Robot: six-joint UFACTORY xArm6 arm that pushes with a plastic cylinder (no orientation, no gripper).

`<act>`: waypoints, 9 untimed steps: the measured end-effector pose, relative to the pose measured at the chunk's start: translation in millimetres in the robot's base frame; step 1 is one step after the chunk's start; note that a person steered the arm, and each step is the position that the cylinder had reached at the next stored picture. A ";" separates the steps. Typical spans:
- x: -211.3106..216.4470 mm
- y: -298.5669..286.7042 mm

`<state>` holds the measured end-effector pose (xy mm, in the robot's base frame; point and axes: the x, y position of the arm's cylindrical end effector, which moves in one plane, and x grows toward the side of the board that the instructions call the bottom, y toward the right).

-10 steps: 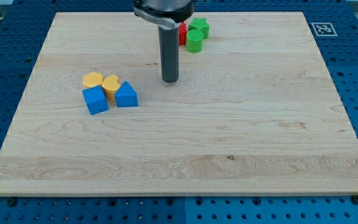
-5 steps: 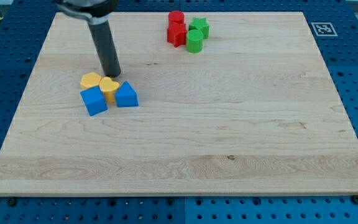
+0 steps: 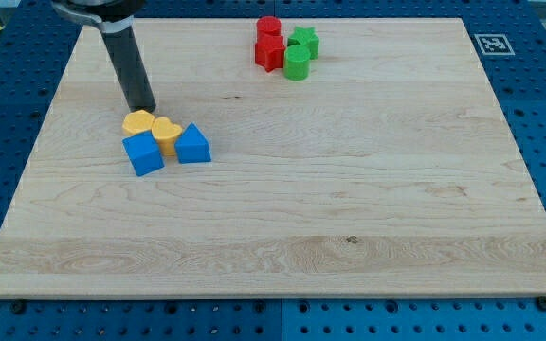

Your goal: Push the cube below the hxagon

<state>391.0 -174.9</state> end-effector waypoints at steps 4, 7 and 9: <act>17.3 10.1; 30.9 16.7; 30.5 -19.1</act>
<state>421.5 -194.1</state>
